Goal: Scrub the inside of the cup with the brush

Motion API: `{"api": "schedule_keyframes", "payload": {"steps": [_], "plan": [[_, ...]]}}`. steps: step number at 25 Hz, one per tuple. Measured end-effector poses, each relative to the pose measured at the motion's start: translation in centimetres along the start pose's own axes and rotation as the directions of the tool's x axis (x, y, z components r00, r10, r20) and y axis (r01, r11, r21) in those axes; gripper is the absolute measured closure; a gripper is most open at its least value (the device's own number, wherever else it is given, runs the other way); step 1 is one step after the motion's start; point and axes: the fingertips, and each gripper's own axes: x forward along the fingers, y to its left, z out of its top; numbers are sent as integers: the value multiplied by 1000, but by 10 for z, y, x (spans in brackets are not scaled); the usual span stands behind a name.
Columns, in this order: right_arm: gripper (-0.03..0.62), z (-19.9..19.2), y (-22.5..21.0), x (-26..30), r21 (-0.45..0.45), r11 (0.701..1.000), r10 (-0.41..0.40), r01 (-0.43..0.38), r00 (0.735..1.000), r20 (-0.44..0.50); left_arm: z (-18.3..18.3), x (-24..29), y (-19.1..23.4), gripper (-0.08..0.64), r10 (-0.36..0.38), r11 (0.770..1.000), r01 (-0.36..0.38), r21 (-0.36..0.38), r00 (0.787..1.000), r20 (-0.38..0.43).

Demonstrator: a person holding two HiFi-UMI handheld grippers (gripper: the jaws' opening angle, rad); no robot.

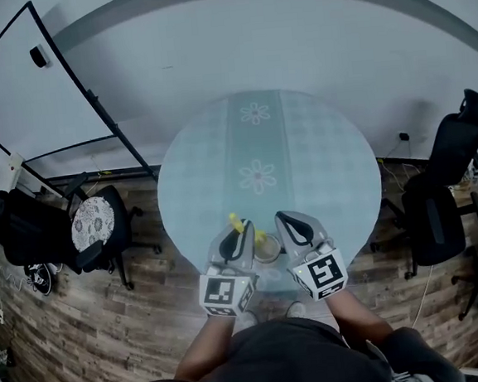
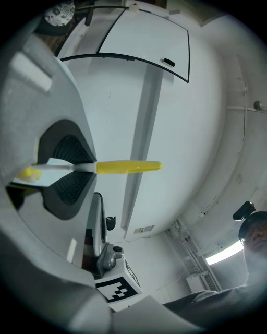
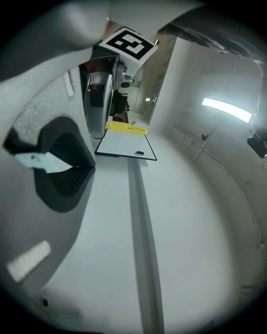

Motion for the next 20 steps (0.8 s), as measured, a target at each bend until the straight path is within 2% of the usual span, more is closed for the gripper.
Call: {"api": "schedule_keyframes", "payload": {"steps": [9, 17, 20], "plan": [[591, 21, 15, -16, -40, 999, -1, 3, 999, 34, 11, -15, -2, 522, -7, 1000, 7, 20, 1000, 7], [591, 23, 15, -29, -37, 999, -39, 40, 999, 22, 8, -23, -9, 522, -11, 1000, 11, 17, 1000, 0], [591, 17, 15, -31, -36, 999, -28, 29, 999, 21, 5, -22, -11, 522, -14, 1000, 14, 14, 1000, -4]]}}
